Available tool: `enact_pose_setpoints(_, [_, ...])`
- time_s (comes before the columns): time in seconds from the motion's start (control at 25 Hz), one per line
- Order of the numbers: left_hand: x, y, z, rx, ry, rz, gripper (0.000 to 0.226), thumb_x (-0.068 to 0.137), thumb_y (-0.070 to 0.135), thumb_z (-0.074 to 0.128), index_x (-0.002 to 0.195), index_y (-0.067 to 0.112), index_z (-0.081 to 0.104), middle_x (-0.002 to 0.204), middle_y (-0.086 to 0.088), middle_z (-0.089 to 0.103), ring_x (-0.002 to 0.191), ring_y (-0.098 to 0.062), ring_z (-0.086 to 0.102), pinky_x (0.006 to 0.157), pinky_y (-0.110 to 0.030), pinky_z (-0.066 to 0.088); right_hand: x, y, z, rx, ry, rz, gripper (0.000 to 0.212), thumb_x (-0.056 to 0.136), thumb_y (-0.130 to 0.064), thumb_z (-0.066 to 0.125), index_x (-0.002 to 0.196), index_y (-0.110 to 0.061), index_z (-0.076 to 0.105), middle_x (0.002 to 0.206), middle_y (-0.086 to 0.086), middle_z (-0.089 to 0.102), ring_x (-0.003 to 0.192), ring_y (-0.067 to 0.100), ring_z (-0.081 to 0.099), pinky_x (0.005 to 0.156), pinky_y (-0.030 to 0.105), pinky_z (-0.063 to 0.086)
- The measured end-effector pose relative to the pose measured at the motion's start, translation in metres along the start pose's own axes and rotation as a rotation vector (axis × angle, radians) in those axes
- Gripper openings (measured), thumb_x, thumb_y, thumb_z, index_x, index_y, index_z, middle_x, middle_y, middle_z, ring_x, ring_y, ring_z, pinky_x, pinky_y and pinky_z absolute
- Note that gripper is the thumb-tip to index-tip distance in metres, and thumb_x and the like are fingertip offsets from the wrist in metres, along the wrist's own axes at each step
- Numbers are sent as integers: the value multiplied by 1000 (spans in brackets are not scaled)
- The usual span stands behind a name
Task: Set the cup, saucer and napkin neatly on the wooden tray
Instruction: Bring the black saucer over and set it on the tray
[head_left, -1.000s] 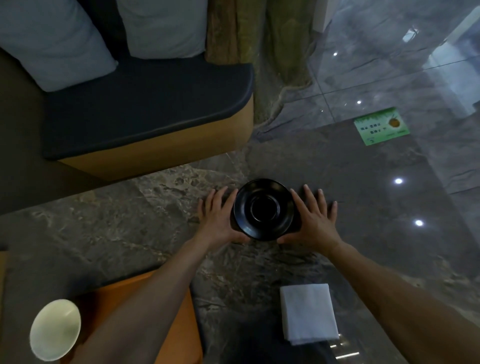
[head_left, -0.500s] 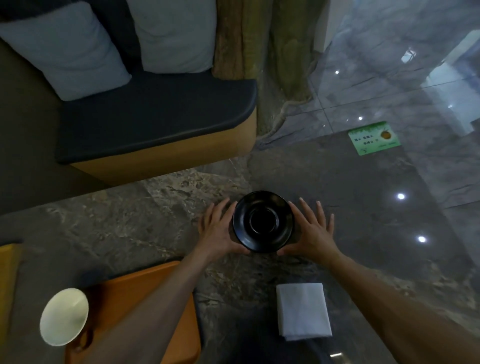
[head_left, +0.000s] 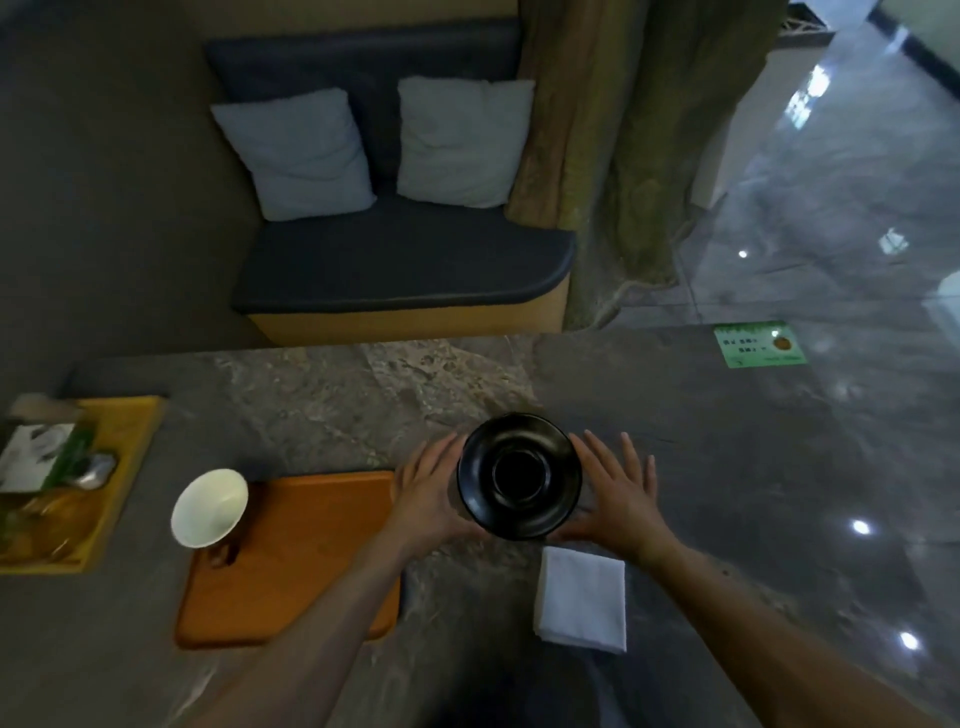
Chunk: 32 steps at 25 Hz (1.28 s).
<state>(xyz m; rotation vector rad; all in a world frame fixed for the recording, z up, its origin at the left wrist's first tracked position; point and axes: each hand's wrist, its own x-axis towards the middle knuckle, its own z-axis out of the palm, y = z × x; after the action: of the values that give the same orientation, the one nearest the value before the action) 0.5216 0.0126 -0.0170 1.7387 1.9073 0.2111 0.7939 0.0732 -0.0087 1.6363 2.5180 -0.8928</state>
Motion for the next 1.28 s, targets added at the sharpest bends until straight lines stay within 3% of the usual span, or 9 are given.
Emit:
enact_pose_setpoints(0.12, [-32,0,-7,-87,22,-46,128,47,79,74,149,46,3,160,17,8,148,-16,0,118,-51,13,-11,-12,3,-6,17,-56,125,47,-92,56,141,-53,-17,161,-9,-2,139,22,-32,111,58,-18])
enact_pose_setpoints(0.28, [-70,-8,-16,-153,69,-86,132,38,91,61,148,46,5,159,20,8,146,-12,0,117,-50,13,-18,-33,12,4,9,-128,124,46,-94,53,139,-55,-19,161,-7,0,140,21,-30,112,59,-16])
enact_pose_setpoints(0.52, [-104,-42,-18,-132,120,-125,128,45,72,76,150,39,11,159,16,15,148,-15,6,119,-48,13,-21,-73,32,-17,-17,-175,122,46,-93,55,136,-57,-20,161,-7,0,142,23,-27,112,58,-17])
enact_pose_setpoints(0.84, [-130,-100,-35,-178,149,-170,128,46,71,81,149,39,13,157,15,20,147,-15,11,118,-47,17,-9,-130,69,-64,-50,-158,126,44,-90,58,141,-54,-13,161,-8,2,138,18,-29,113,58,-15])
enact_pose_setpoints(0.92, [-135,-115,-41,-192,151,-154,125,47,72,81,148,39,15,157,14,22,146,-14,15,118,-47,19,-5,-143,80,-63,-47,-147,127,41,-96,52,143,-52,-10,161,-7,3,138,16,-28,112,57,-15])
enact_pose_setpoints(1.08, [-140,-142,-47,-208,138,-141,124,50,70,82,149,35,17,156,12,24,145,-11,18,117,-46,20,0,-164,99,-54,-72,-117,127,42,-97,52,140,-54,-16,161,-5,3,142,22,-23,111,54,-18])
enact_pose_setpoints(1.28, [-138,-174,-46,-247,100,-102,121,52,71,81,149,32,20,156,10,26,144,-11,21,116,-45,24,4,-183,122,-67,-118,-57,129,44,-90,60,144,-49,-11,161,-5,3,143,27,-21,113,55,-15])
